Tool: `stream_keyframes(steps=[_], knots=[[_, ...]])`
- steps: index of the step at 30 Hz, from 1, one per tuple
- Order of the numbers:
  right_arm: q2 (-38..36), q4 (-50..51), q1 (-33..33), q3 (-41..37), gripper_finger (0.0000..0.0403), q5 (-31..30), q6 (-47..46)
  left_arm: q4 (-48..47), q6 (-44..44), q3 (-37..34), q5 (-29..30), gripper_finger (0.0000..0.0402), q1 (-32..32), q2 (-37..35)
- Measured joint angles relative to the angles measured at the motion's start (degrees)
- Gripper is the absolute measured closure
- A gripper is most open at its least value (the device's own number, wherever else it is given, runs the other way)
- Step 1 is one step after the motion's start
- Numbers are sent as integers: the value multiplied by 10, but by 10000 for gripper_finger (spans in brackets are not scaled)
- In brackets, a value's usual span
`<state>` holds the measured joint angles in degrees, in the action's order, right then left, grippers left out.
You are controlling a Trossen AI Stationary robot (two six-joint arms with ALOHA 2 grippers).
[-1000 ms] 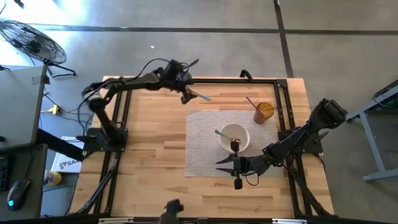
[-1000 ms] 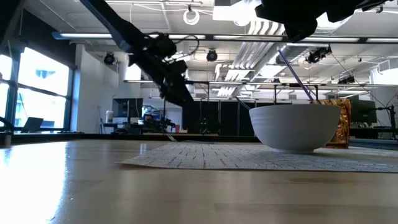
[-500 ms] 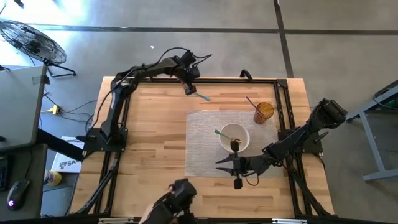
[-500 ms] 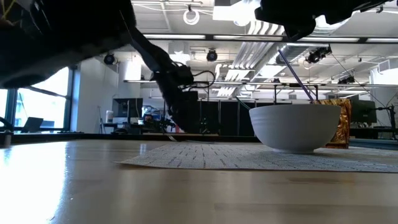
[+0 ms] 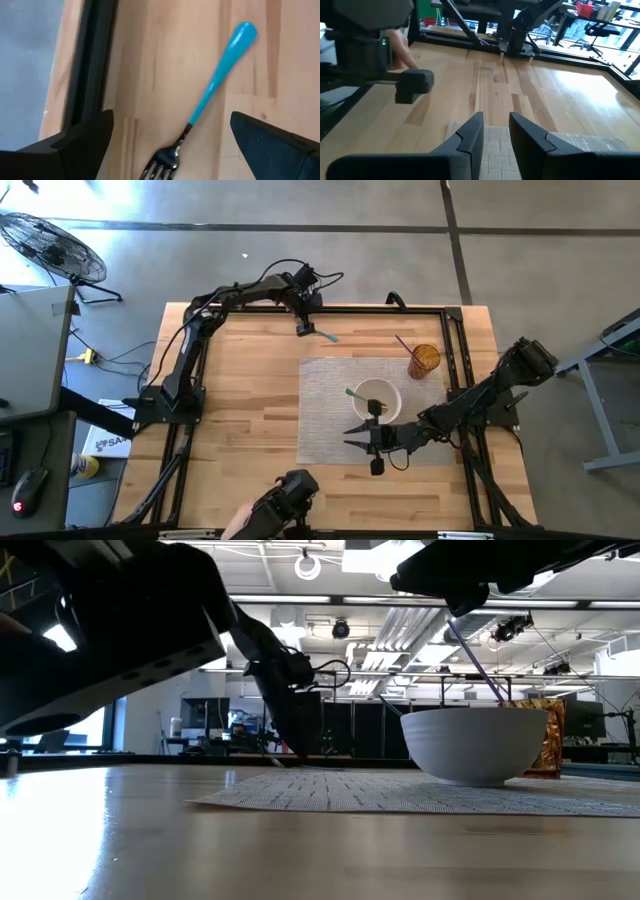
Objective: Pick & Place Utensil
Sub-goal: Put the blue fork into the white bowl on the gray mat
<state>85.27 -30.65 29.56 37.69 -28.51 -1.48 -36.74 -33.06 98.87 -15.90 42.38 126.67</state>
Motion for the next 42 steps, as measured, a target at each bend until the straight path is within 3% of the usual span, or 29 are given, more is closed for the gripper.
stream_keyframes(steps=[8, 27, 42], knots=[[0, 0, -3, 0, 316, 25, -2, -12, -27, -2, 20, 23, -7, 17], [0, 0, -3, 0, 316, 23, -12, -44, -57, -2, 39, 274, -34, 23], [0, 0, -3, 0, 316, 23, -12, -52, -19, -2, 41, 366, -35, 23]])
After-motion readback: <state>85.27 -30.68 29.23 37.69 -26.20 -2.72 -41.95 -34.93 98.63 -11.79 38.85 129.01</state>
